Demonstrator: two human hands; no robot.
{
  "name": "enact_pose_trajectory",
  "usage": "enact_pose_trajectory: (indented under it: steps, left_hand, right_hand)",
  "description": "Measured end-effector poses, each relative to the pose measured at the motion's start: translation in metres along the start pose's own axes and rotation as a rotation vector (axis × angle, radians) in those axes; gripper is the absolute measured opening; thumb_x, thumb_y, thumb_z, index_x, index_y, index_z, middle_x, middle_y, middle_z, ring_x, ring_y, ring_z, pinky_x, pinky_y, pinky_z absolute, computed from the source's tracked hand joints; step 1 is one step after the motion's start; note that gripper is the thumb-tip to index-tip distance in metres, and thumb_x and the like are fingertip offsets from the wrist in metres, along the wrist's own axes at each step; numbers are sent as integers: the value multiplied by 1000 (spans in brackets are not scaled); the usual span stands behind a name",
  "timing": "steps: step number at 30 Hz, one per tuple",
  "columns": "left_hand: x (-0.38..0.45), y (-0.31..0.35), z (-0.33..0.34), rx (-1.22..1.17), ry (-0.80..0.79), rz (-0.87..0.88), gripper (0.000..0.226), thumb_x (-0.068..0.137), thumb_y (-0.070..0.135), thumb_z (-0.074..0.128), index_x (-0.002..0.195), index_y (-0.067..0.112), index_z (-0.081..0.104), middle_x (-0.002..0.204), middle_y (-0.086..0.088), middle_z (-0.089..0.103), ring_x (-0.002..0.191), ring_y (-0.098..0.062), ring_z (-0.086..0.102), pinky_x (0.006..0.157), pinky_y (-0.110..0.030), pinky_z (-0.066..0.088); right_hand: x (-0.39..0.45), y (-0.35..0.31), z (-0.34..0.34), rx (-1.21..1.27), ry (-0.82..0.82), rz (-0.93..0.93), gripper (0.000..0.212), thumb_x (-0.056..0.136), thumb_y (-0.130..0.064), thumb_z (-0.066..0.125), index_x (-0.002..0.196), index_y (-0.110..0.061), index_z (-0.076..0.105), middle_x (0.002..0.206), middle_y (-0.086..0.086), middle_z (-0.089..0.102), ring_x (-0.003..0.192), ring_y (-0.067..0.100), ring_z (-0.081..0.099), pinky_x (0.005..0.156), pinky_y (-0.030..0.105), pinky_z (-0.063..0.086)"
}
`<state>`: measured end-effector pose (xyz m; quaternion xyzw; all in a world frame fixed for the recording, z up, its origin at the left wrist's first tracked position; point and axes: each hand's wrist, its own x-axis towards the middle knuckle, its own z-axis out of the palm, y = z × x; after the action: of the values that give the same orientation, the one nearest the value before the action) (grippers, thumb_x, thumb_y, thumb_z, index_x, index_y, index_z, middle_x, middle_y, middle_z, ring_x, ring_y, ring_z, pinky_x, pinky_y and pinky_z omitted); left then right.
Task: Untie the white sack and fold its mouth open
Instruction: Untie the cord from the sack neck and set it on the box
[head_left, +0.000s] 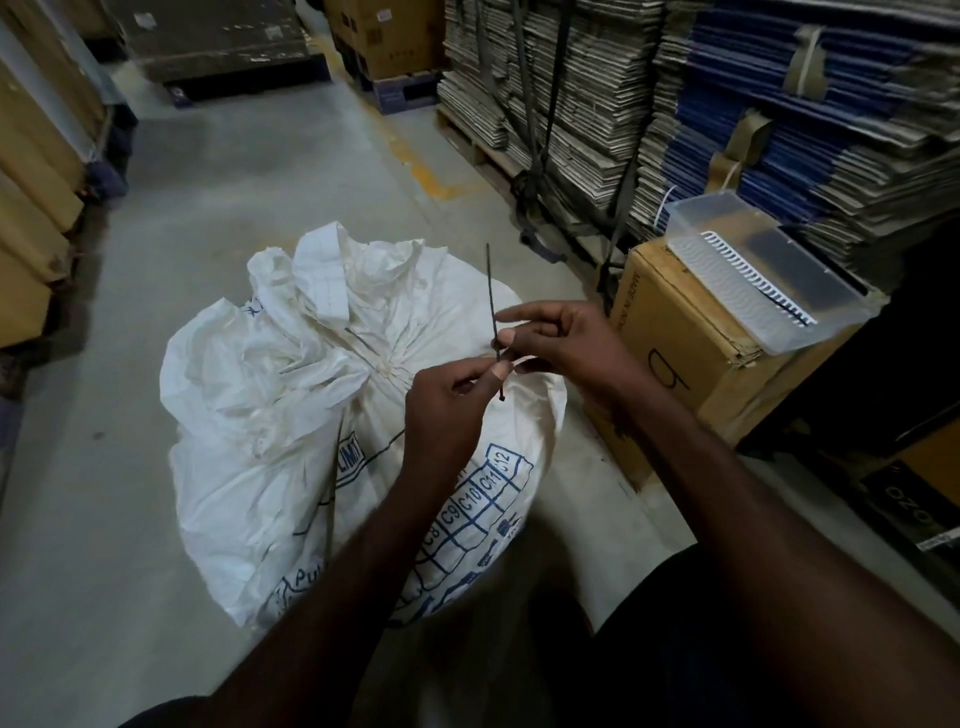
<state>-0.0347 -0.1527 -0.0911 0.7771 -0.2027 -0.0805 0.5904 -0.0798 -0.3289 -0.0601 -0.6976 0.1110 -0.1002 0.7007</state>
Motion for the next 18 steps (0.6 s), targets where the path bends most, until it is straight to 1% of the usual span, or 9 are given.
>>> enact_pose_trajectory:
  steps: [2,4,6,9,10,12,14,16,18]
  left_hand:
    - [3,1,1,-70,6,-47,17,100,28,74,101,16,85,85,1,82,81,-10,75,76,-38,58]
    - [5,5,3,-135,-9,-67,17,101,25,73,109,16,85,92,5,83,84,-2,75,73,-25,56]
    - [7,9,7,-202,-16,-93,17,101,21,73,111,13,84,91,3,83,79,4,73,68,-15,52]
    - [10,12,12,-288,3,-149,16,100,18,74,113,15,81,92,-3,83,76,3,71,62,-11,50]
    - [11,13,13,-307,4,-163,16,99,18,74,114,15,80,93,-4,83,76,3,70,62,-11,50]
    - [13,14,13,-346,2,-192,15,99,19,74,112,15,79,94,-3,83,74,3,69,64,-13,50]
    - [14,15,14,-365,-11,-218,13,99,22,75,110,17,78,94,-3,83,74,-1,67,70,-21,49]
    - [13,17,15,-371,-48,-222,14,99,25,75,110,17,78,97,-4,83,75,-4,65,74,-30,48]
    - [11,22,16,-414,-94,-224,18,100,27,74,114,17,77,102,-4,82,80,-5,68,77,-32,50]
  right_hand:
    - [-5,1,-2,-89,-1,19,25,96,-13,77,120,-7,77,103,14,82,98,27,79,92,42,62]
    - [-8,3,-4,-160,14,14,20,98,-18,75,116,-10,79,101,10,82,95,24,79,91,44,62]
    - [-12,4,-6,-228,33,6,18,102,-19,71,115,-12,80,100,7,82,94,26,78,90,45,62]
    - [-19,6,-10,-287,43,40,20,104,-16,66,119,-10,79,101,7,82,94,31,78,89,44,63]
    - [-22,7,-12,-294,34,61,21,104,-16,67,120,-10,78,100,7,82,94,31,78,87,42,65]
    - [-29,8,-13,-309,22,81,20,101,-16,72,118,-10,79,97,7,82,89,29,79,78,35,65]
    - [-34,10,-14,-348,55,60,16,98,-13,75,112,-9,81,91,7,82,80,22,78,69,28,60]
    - [-38,7,-14,-397,125,25,12,97,-10,75,106,-6,82,86,7,81,72,18,76,64,27,58]
    - [-44,3,-15,-463,179,-9,9,96,-11,76,102,-9,82,82,3,81,68,14,75,62,27,57]
